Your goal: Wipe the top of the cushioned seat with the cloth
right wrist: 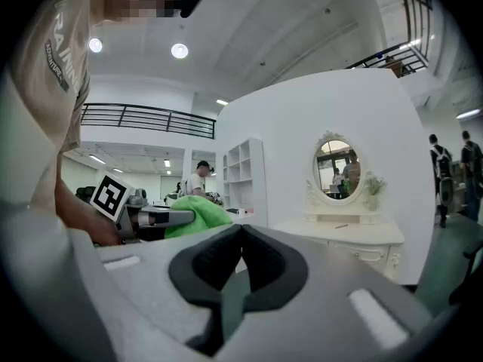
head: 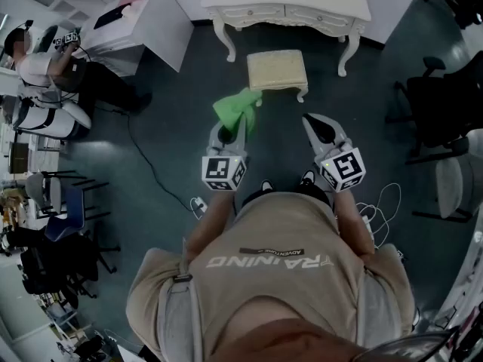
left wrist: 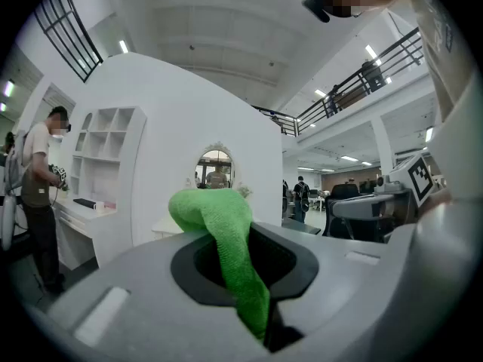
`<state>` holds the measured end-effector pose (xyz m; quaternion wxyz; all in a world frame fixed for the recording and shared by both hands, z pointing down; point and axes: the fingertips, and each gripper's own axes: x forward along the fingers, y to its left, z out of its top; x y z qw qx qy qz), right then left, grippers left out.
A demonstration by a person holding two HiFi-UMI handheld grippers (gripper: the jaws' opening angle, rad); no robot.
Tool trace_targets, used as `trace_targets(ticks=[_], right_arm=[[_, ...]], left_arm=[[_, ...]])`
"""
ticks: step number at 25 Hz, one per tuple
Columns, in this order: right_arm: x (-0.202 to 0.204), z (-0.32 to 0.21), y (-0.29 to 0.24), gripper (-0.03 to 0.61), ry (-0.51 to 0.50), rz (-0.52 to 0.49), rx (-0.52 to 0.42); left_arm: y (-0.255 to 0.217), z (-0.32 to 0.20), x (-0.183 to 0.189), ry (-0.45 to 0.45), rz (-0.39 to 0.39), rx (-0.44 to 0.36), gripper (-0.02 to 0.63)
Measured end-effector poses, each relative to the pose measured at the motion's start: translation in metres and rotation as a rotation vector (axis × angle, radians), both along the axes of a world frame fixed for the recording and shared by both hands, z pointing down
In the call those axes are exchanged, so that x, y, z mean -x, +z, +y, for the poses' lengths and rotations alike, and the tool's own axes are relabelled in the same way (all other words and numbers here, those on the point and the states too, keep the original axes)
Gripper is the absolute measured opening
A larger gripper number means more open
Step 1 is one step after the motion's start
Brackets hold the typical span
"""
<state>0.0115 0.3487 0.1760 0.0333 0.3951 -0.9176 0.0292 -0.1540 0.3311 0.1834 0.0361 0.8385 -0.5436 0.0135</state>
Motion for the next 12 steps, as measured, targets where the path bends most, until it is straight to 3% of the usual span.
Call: trace_targets(ticks=[7,12], right_arm=[[0.027,0.025,0.024,0.002,0.045,-0.014,0.041],[0.028,0.025,0.013,0.002,0.034,-0.020,0.042]], left_arm=[[0.014,0.015,0.033,0.017,-0.001,0.001,0.048],[0.005,0.014,0.039,0.001,0.002,0.005,0.048]])
